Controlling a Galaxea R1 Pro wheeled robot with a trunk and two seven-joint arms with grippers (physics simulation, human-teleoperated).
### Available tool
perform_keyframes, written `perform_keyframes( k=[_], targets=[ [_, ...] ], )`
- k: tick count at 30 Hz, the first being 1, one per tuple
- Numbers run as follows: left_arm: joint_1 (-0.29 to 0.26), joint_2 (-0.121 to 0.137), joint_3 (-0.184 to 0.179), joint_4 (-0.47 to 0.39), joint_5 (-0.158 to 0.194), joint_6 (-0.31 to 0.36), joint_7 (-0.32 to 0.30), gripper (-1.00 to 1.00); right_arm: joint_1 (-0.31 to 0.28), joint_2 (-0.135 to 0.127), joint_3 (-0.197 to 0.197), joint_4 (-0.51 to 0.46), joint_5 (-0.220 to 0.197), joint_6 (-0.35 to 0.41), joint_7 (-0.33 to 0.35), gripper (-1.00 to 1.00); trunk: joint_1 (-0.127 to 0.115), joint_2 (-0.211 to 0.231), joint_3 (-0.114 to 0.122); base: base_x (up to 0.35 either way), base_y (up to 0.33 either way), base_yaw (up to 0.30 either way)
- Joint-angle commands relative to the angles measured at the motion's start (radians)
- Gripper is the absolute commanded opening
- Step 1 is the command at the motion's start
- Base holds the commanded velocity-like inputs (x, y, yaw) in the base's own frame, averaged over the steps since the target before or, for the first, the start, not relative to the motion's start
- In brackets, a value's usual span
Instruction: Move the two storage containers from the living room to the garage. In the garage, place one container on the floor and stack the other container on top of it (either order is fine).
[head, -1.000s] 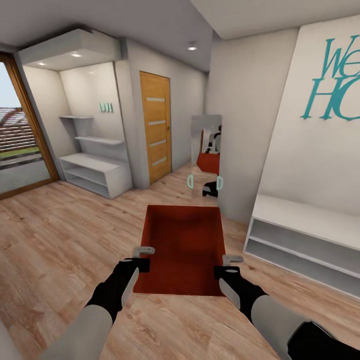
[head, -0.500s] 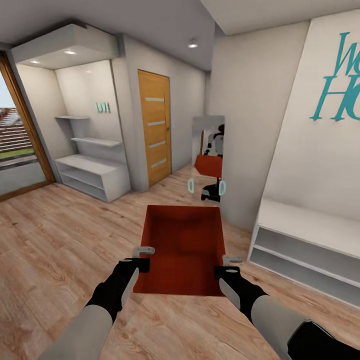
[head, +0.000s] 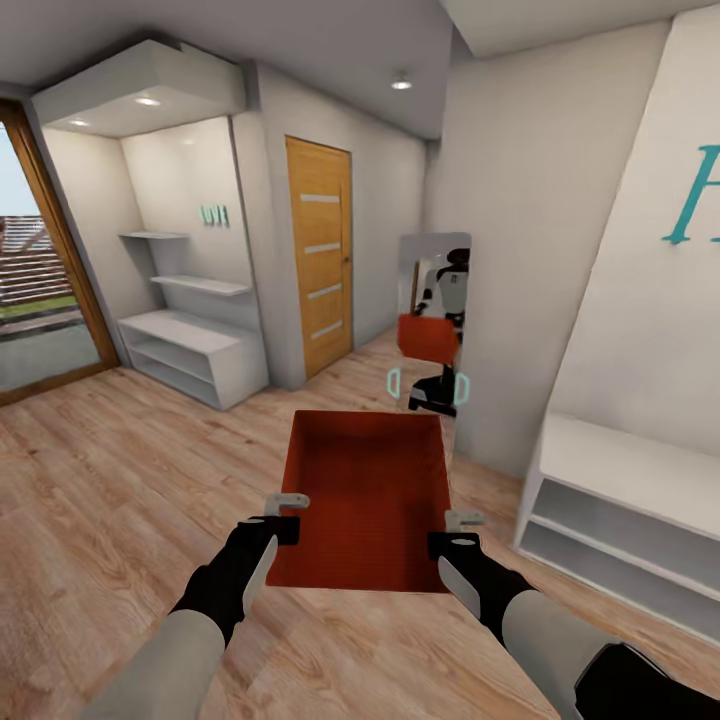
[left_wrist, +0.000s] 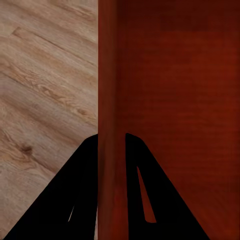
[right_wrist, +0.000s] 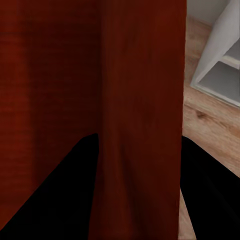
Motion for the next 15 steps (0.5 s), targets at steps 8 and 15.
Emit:
perform_keyframes(
  k=[8,15],
  targets=[
    [-0.001,-0.001,0.018,-0.001,-0.035,0.01,0.019,-1.0,-0.001,-0.001,-0.02,-0.004,0.037,0.006,-0.009,-1.0,0.001,-0.002,-0.002,0.322,0.0,0.267],
    [-0.001,-0.001,0.018,-0.001,-0.035,0.01,0.019,-1.0,-0.001,-0.001,-0.02,-0.004,0.038,0.006,-0.009,-1.0,0.001,-0.002,-0.002,0.322,0.0,0.27]
  ],
)
